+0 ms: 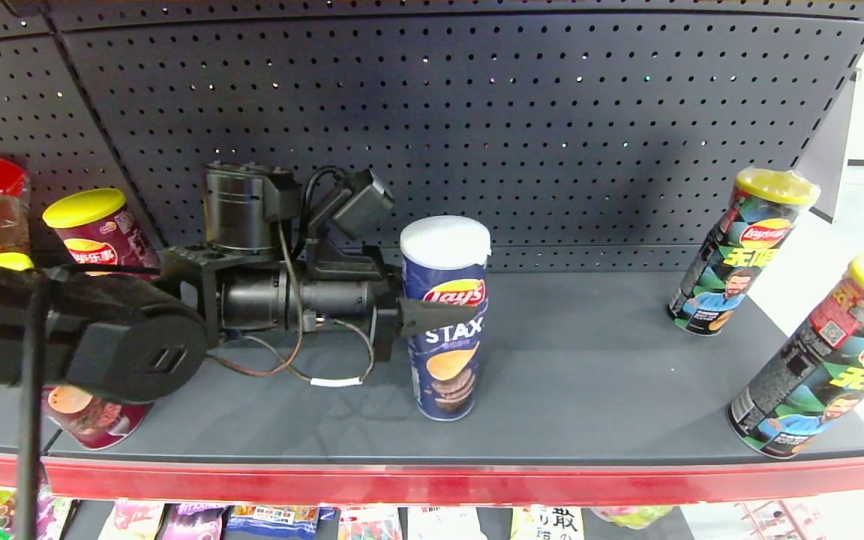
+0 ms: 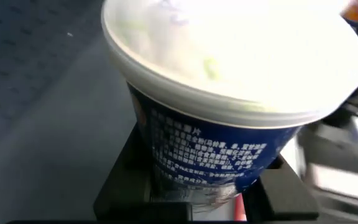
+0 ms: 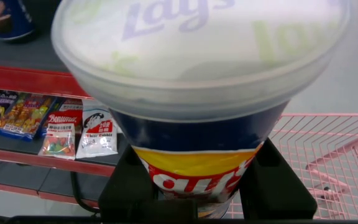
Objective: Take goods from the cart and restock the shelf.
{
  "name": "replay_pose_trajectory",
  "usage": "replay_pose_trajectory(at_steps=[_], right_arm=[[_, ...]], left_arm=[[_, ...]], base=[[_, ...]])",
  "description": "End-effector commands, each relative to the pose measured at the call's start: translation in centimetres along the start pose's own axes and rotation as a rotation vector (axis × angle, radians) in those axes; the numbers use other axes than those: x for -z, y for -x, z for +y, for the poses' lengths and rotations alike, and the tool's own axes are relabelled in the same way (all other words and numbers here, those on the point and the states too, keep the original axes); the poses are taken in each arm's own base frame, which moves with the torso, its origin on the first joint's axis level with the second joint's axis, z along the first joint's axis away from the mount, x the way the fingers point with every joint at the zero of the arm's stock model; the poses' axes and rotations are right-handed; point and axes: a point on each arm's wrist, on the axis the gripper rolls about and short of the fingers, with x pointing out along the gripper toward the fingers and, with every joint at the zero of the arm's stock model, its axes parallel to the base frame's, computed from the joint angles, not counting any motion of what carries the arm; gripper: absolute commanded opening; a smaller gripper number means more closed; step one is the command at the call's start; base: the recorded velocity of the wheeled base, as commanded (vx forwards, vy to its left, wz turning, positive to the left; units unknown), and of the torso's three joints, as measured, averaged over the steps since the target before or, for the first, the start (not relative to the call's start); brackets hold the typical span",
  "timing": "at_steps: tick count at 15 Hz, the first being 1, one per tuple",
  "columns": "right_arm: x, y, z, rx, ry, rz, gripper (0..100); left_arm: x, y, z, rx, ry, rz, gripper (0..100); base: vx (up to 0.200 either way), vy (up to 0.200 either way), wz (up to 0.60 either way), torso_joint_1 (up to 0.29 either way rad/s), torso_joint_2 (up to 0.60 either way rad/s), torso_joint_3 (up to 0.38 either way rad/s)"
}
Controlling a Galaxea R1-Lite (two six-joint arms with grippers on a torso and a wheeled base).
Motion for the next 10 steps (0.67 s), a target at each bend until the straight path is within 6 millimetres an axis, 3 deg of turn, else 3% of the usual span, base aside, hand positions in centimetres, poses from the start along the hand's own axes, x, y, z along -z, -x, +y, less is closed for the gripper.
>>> replay_pose_trajectory(at_steps=[1, 4, 10], right_arm=[[0.0, 0.0, 0.0, -0.001, 0.000, 0.002, 0], [-0.1, 0.0, 0.0, -0.001, 0.000, -0.003, 0], [-0.4, 0.2, 0.0, -0.001, 0.002, -0.013, 0]], left_arm=[[-0.3, 1.6, -2.2, 0.034, -0.026, -0.009, 0], [1.0, 1.7, -2.4, 0.080, -0.089, 0.014, 0], [1.5, 1.7, -2.1, 0.079, -0.090, 0.014, 0]], base=[[0.000, 0.000, 0.00, 0.000, 0.00, 0.000], [0.000, 0.000, 0.00, 0.000, 0.00, 0.000], [0.000, 0.000, 0.00, 0.000, 0.00, 0.000]])
